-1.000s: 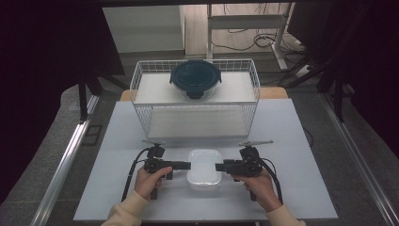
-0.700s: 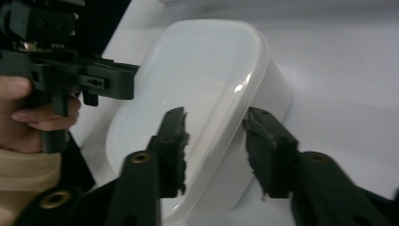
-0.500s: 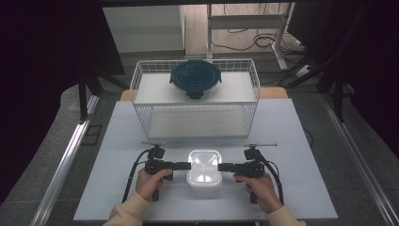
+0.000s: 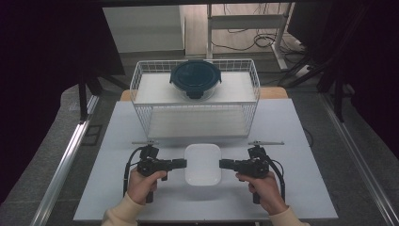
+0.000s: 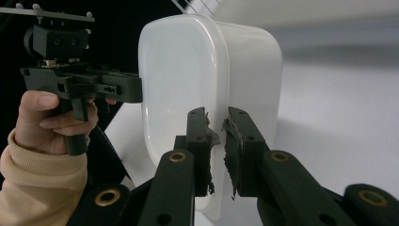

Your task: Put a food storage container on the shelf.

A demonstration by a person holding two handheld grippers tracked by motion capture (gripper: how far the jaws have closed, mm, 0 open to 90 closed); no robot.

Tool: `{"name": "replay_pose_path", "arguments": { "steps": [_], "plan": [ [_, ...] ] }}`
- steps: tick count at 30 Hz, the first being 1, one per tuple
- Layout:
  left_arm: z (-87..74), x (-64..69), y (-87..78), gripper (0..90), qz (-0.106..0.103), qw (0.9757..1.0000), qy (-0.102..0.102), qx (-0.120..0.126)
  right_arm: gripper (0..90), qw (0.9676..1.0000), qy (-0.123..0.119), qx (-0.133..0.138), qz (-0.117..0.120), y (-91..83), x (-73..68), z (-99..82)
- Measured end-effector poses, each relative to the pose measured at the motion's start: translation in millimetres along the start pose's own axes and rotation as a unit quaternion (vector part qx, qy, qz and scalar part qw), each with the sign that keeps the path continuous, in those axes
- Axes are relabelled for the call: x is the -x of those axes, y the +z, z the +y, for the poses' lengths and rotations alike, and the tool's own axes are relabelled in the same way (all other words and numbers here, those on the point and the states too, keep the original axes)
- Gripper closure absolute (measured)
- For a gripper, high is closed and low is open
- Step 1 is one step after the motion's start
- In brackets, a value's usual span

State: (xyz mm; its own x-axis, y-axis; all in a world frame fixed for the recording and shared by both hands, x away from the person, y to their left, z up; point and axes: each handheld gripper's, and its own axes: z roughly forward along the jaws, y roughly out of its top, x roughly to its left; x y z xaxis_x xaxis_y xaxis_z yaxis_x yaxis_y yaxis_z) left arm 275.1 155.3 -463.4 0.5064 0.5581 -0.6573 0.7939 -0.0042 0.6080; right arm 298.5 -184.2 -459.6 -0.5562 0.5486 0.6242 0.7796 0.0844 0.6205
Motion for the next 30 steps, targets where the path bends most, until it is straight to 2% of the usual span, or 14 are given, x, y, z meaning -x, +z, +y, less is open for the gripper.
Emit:
{"name": "replay_pose_path", "arguments": {
  "steps": [3, 8, 14, 22, 30],
  "plan": [
    [7.9, 14.6, -16.2, 80.6, 0.001, 0.9995, 0.025, 0.02, 79.6, 0.9996, -0.024, 0.014, 0.007, -7.6, -15.7, 8.6],
    [22.6, 31.6, -35.9, 80.3, 0.007, 0.9981, 0.047, 0.04, 79.7, 0.9976, -0.061, 0.031, 0.01, -17.9, -41.9, 26.6],
    [49.3, 51.5, -58.5, 79.5, 0.005, 0.9955, 0.073, 0.061, 79.8, 0.9927, -0.11, 0.05, 0.006, -34.1, -78.4, 56.5],
    [83.2, 81.0, -85.8, 79.4, 0.013, 0.9904, 0.105, 0.089, 79.8, 0.9869, -0.145, 0.07, 0.008, -51.4, -112.0, 91.7],
    [129.1, 98.6, -111.7, 79.1, 0.005, 0.9876, 0.116, 0.106, 79.5, 0.981, -0.174, 0.086, 0.001, -65.3, -145.9, 135.9]
  ]
}}
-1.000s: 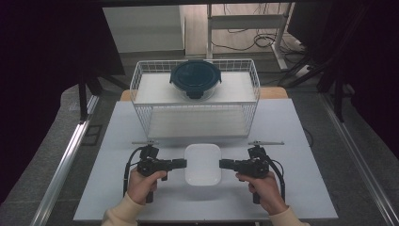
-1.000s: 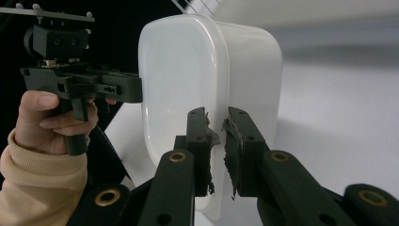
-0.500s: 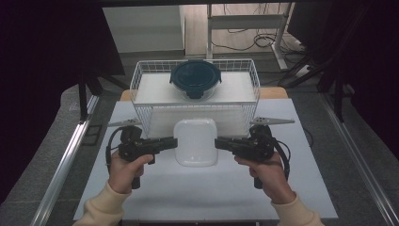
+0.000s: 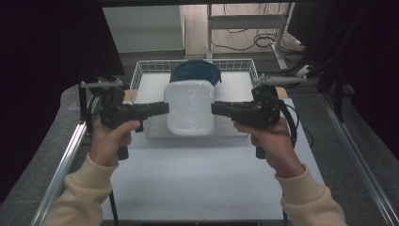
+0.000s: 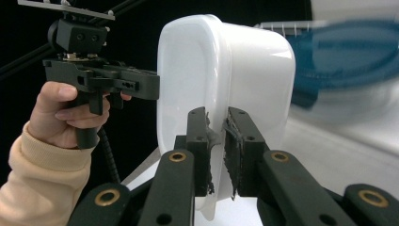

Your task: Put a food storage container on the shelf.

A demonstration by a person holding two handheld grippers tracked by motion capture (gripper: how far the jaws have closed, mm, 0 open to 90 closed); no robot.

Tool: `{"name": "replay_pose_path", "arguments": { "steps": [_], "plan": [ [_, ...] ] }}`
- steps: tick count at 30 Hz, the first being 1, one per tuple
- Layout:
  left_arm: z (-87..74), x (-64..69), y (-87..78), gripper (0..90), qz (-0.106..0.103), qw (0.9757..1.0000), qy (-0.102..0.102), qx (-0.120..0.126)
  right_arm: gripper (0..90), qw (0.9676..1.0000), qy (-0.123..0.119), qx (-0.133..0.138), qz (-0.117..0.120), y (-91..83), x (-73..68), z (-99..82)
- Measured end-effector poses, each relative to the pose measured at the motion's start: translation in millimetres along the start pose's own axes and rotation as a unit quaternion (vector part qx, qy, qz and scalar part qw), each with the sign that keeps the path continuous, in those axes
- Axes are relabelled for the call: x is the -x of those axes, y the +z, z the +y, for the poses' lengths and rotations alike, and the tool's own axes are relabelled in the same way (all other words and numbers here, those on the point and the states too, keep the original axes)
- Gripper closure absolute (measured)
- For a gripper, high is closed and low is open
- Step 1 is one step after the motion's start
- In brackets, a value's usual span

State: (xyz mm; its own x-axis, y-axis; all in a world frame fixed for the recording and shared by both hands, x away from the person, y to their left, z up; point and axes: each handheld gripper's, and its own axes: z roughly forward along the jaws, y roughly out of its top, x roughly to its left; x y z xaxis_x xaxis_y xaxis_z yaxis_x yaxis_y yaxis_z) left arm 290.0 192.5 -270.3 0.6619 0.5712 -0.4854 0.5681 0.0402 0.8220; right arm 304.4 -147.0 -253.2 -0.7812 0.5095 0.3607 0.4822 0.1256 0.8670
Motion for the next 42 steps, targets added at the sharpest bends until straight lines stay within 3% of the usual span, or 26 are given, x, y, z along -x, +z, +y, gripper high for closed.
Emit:
{"name": "replay_pose_path", "arguments": {
  "steps": [5, 12, 17, 27, 30, 35, 37, 42],
  "plan": [
    [38.7, -7.1, 0.4, 79.0, -0.003, 1.0, -0.001, 0.001, 79.4, 1.0, -0.006, 0.002, -0.005, 2.8, 1.3, 39.7],
    [76.8, -33.2, 18.7, 78.9, -0.009, 0.9992, -0.037, -0.013, 79.2, 0.9998, 0.017, -0.01, -0.007, 16.1, 29.7, 79.0],
    [93.3, -49.2, 32.2, 78.8, -0.002, 0.998, -0.059, -0.022, 79.2, 0.9992, 0.037, -0.015, -0.004, 26.4, 50.9, 91.1],
    [106.6, -77.0, 50.8, 78.7, 0.007, 0.9946, -0.094, -0.045, 79.1, 0.9962, 0.082, -0.03, 0.003, 46.9, 87.2, 97.8],
    [108.9, -85.5, 57.2, 78.9, 0.01, 0.9929, -0.108, -0.049, 78.9, 0.994, 0.1, -0.044, 0.0, 55.3, 98.9, 102.1],
    [113.7, -102.1, 65.7, 78.1, -0.008, 0.9879, -0.15, -0.04, 74.8, 0.9883, 0.142, -0.054, -0.004, 68.2, 119.3, 109.9],
    [114.7, -106.3, 69.1, 77.1, -0.008, 0.9868, -0.157, -0.04, 73.3, 0.9863, 0.155, -0.057, -0.006, 72.0, 125.9, 111.7],
    [114.9, -119.5, 76.3, 74.0, -0.012, 0.9813, -0.19, -0.03, 71.2, 0.9781, 0.202, -0.05, -0.001, 82.9, 144.1, 112.1]
  ]
}}
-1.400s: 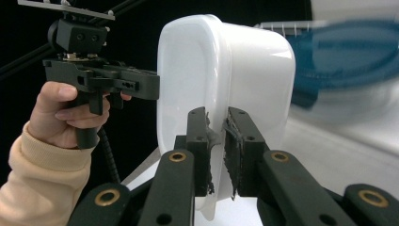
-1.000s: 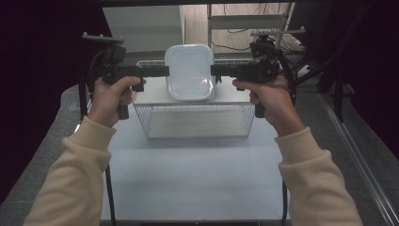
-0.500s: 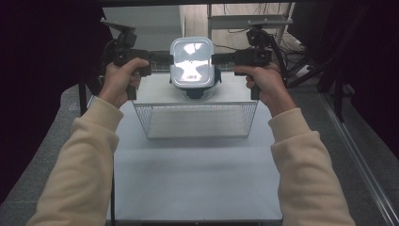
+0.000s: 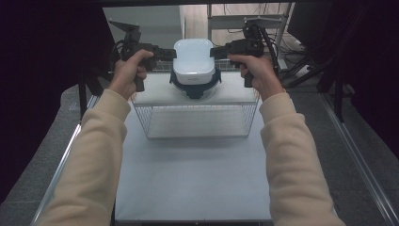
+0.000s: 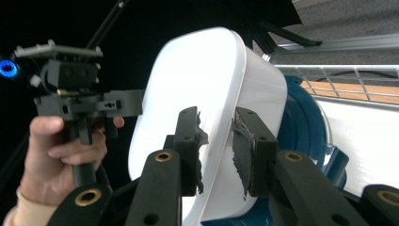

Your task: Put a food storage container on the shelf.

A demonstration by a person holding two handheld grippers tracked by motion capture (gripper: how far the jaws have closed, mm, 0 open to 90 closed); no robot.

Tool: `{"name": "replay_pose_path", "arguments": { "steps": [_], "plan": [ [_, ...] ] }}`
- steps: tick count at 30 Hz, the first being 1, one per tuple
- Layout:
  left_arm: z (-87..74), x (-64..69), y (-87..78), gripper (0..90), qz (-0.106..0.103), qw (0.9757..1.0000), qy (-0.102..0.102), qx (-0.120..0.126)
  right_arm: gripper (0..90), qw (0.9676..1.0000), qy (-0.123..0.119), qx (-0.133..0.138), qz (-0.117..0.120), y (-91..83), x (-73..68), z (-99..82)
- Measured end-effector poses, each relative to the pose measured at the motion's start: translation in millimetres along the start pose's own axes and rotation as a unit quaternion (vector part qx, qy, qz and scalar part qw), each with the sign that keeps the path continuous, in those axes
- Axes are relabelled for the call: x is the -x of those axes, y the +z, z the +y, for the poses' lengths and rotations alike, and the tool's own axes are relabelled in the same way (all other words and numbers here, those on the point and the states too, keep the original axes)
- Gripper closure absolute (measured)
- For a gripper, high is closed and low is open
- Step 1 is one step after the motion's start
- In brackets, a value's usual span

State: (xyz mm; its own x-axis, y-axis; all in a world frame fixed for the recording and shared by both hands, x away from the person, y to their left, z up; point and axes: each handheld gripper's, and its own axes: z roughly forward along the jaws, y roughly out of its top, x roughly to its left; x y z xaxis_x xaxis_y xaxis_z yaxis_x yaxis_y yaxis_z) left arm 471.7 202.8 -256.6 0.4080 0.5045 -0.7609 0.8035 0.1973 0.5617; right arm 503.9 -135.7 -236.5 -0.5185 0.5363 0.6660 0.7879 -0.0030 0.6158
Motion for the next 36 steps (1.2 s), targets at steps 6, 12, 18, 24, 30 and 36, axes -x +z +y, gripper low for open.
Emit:
{"name": "replay_pose_path", "arguments": {
  "steps": [6, 12, 18, 24, 30, 36],
  "plan": [
    [0.2, -9.0, 4.0, 72.6, 0.003, 0.9999, -0.007, 0.008, 68.8, 0.9997, 0.025, 0.006, -0.001, 8.5, 10.6, 0.9],
    [-6.4, -0.3, -1.5, 50.5, 0.04, 0.9982, 0.031, 0.032, 44.0, 0.9992, -0.002, 0.036, -0.016, 2.9, 1.7, -3.1],
    [-44.6, 25.2, -28.0, 32.0, 0.085, 0.9839, 0.144, 0.063, 33.2, 0.9875, -0.139, 0.063, -0.037, -29.7, -24.7, -33.3],
    [-109.4, 27.6, -55.8, 24.6, 0.107, 0.9727, 0.199, 0.053, 29.7, 0.9726, -0.216, 0.061, -0.06, -61.1, -28.3, -85.1],
    [-165.8, 16.4, -70.9, 21.4, 0.119, 0.9642, 0.233, 0.042, 26.6, 0.9654, -0.245, 0.056, -0.07, -83.6, -13.9, -139.3],
    [-212.1, -12.3, -78.3, 20.9, 0.136, 0.9607, 0.24, 0.033, 24.7, 0.963, -0.252, 0.046, -0.084, -92.6, 8.4, -180.5]
  ]
}}
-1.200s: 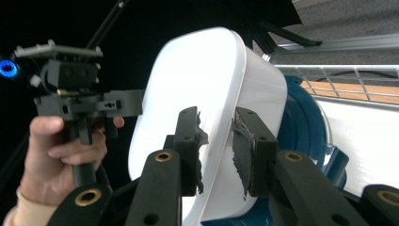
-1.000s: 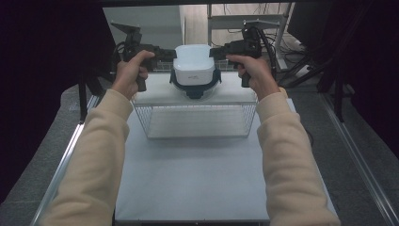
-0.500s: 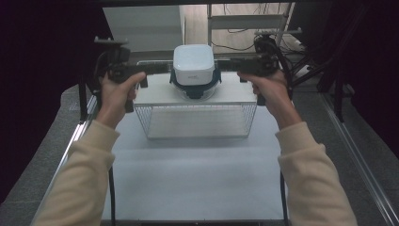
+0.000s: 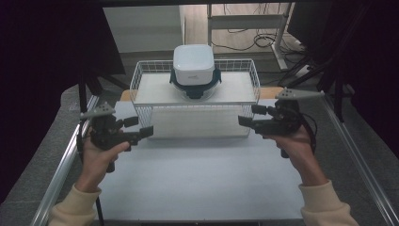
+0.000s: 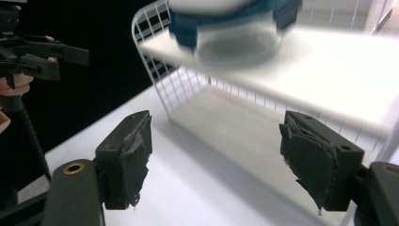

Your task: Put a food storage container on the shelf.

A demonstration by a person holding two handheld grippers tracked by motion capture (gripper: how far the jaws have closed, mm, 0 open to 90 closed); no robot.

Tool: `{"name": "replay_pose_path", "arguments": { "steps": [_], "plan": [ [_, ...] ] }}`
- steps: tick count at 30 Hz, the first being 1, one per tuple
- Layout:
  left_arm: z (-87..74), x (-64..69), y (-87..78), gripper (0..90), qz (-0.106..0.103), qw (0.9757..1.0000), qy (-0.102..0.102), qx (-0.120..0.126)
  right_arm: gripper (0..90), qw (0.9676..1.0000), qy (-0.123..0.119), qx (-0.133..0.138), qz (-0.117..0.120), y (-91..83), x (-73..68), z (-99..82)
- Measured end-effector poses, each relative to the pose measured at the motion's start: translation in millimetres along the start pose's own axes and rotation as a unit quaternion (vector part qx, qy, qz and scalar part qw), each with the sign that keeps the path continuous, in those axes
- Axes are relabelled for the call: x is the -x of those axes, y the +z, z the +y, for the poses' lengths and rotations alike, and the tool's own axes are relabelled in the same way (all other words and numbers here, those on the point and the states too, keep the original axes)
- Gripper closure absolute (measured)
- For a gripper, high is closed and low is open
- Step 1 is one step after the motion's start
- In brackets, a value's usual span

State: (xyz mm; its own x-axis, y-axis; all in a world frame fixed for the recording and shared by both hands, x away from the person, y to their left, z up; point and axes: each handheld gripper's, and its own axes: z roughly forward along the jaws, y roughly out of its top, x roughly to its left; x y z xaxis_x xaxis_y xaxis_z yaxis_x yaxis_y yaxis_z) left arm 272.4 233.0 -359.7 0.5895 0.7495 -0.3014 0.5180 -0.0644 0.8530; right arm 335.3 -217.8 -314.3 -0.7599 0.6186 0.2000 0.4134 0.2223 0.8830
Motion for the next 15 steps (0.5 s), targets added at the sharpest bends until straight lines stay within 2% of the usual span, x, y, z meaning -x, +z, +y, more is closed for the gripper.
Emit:
{"name": "replay_pose_path", "arguments": {
  "steps": [3, 7, 9, 13, 15],
  "plan": [
    [-31.4, -2.1, 3.0, 21.1, 0.012, 0.9999, -0.001, -0.009, 23.9, 0.9999, 0.002, -0.013, -0.002, 0.2, 1.5, -24.7],
    [-60.7, -4.0, 9.6, 21.1, 0.013, 0.9995, -0.01, -0.028, 22.5, 0.9991, -0.001, -0.039, -0.012, 5.5, 1.3, -57.0],
    [-69.4, -4.8, 14.7, 21.1, 0.015, 0.9986, -0.012, -0.049, 22.3, 0.9987, 0.004, -0.048, -0.017, 8.5, 0.9, -75.4],
    [-81.3, -7.2, 23.7, 21.4, 0.027, 0.9968, -0.018, -0.073, 22.3, 0.9974, 0.014, -0.068, -0.021, 15.3, 4.0, -105.6],
    [-84.4, -9.1, 27.1, 21.4, 0.032, 0.9964, -0.02, -0.076, 22.3, 0.9961, 0.026, -0.082, -0.02, 19.0, 7.9, -117.9]
  ]
}}
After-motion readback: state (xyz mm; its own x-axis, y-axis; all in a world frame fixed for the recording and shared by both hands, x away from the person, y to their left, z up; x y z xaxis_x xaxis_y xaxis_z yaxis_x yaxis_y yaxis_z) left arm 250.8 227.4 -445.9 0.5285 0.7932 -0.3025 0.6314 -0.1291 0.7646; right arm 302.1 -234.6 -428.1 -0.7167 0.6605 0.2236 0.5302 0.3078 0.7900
